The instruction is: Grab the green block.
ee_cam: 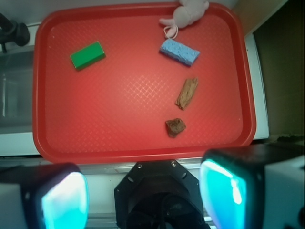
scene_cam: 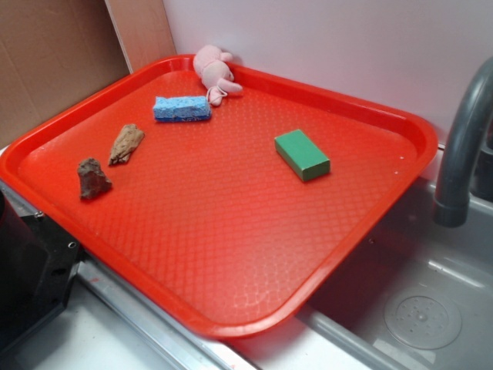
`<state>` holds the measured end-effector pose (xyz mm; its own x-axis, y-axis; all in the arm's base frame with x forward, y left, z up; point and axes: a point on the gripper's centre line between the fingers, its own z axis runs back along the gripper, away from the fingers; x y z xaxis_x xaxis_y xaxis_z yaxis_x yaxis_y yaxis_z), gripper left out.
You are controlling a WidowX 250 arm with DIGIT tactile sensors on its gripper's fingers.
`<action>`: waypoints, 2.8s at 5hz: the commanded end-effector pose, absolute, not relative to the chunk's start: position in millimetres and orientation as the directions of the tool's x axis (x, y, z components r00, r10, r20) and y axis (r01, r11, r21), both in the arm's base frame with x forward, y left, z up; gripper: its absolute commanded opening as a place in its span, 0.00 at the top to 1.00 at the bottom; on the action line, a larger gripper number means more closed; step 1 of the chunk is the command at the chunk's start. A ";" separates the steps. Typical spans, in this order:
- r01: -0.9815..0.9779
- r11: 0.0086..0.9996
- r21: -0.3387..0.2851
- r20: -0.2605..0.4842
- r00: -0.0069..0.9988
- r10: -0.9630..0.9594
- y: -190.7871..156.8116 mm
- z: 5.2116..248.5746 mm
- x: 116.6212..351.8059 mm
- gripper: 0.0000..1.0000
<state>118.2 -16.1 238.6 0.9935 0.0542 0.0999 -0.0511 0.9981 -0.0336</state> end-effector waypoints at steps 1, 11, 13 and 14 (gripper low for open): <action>-0.247 0.968 0.033 0.097 0.965 0.243 -64.3 202.5 177.6 0.00; -0.539 0.842 0.012 0.045 0.841 0.538 -44.3 67.2 306.7 1.00; -0.336 0.942 -0.007 0.161 0.929 0.333 17.0 167.9 238.1 1.00; -0.128 0.991 0.037 0.238 0.964 0.116 34.4 200.4 236.0 1.00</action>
<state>217.6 18.6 182.9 0.9785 0.1023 0.1789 -0.1120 0.9927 0.0450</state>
